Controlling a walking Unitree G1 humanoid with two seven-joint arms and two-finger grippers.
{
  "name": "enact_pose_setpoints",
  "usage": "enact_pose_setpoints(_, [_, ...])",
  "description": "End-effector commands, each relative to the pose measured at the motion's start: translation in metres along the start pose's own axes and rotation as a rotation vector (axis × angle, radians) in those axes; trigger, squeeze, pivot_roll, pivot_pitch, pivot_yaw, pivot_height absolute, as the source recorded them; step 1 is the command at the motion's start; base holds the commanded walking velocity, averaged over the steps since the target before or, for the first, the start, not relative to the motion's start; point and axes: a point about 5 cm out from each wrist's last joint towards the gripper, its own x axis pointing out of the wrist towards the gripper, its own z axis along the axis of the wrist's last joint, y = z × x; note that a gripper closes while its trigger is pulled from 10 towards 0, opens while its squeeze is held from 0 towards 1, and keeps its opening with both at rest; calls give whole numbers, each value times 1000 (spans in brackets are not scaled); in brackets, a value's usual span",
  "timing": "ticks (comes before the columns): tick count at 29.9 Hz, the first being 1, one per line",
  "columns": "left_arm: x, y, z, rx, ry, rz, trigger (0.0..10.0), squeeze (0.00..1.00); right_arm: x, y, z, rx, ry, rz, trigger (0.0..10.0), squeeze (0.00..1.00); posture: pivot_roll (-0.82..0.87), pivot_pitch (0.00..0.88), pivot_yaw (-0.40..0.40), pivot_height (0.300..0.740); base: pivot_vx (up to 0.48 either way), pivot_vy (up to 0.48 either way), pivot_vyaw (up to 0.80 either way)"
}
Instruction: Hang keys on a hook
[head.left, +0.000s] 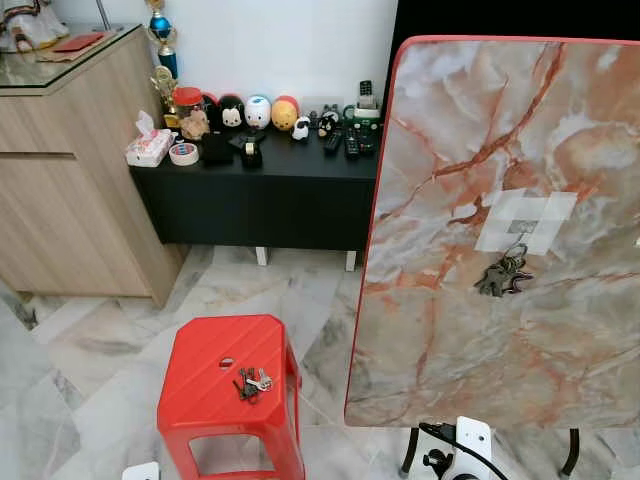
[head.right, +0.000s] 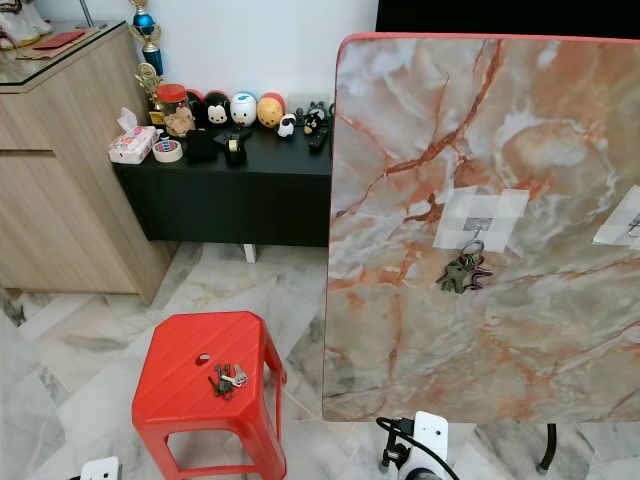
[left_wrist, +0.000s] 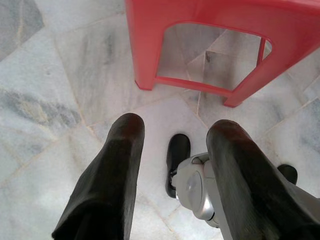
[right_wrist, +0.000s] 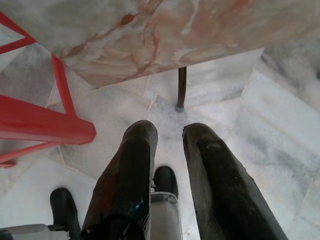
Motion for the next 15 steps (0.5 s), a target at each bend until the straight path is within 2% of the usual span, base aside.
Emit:
enact_pose_setpoints(1, [-2,1,-6,-19,25,4,10000,0,-1,-1,-3,-55,1,-4,10000,0,25,0,-19,740,0,277,0])
enact_pose_setpoints(5, [-2,2,-6,-23,24,7,10000,0,0,-1,-2,-125,4,1,10000,0,26,0,-19,740,0,69,708])
enact_pose_setpoints(9, [-2,2,-6,-24,25,9,10000,0,0,0,-1,-100,-6,4,10000,0,31,0,-21,740,0,272,684])
enact_pose_setpoints(10, [-2,2,-6,-26,24,9,10000,0,0,1,-1,-73,-7,5,10000,0,33,0,-22,740,0,277,0])
enact_pose_setpoints(15, [-2,2,-5,-28,23,9,10000,0,0,3,0,-76,-7,11,10000,0,36,0,-24,740,0,272,0])
